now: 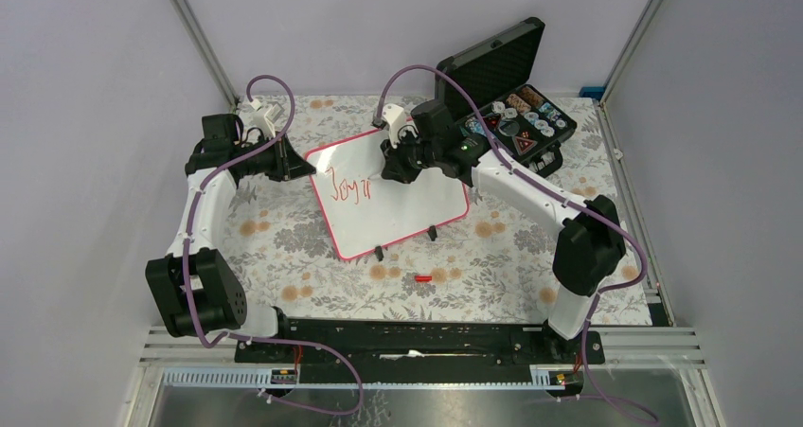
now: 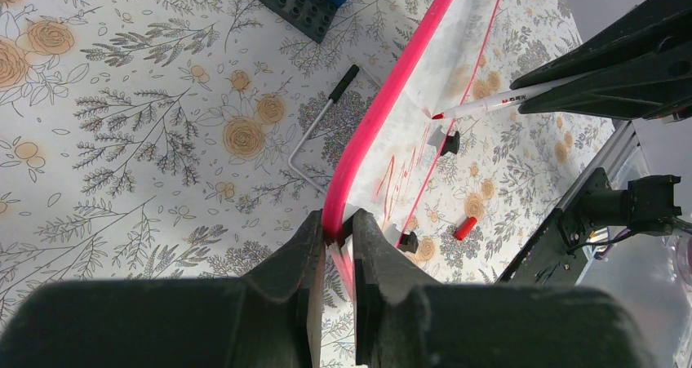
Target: Write a sentence on the whiteboard
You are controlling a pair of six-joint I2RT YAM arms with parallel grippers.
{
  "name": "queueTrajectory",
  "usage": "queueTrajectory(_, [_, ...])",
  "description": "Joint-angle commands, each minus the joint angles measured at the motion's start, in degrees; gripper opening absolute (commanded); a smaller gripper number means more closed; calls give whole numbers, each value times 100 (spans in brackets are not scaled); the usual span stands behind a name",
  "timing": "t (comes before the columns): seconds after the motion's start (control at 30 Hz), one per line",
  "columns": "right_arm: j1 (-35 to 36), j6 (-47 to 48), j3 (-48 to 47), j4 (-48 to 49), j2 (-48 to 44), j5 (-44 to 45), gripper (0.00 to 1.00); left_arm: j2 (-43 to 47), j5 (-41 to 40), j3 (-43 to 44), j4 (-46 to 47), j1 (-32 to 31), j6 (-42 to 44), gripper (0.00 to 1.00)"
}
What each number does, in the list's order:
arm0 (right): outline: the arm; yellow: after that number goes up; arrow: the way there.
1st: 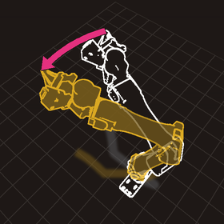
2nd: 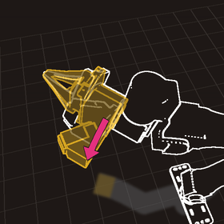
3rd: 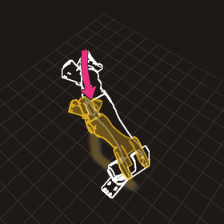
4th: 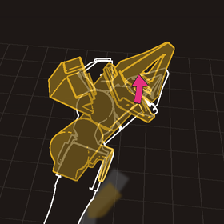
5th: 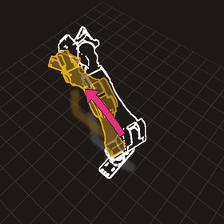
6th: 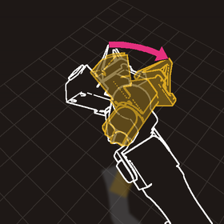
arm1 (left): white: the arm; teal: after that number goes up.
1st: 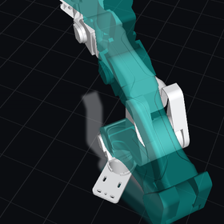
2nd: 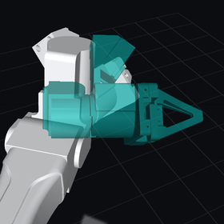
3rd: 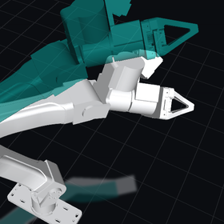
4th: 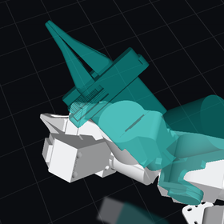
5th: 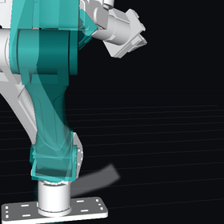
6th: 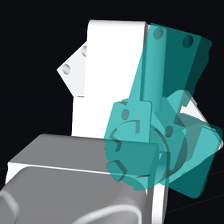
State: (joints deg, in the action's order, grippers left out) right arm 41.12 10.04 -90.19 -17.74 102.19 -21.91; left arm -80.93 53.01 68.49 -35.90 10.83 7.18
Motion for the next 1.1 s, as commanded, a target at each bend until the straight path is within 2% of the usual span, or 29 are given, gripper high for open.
queueTrajectory(0.0, [-27,23,-207,66,7,75,0,114,-208,40,321,-40,242,0])
queueTrajectory(1.07, [-190,140,319,66,-224,84,0,76,-249,71,322,-40,214,0])
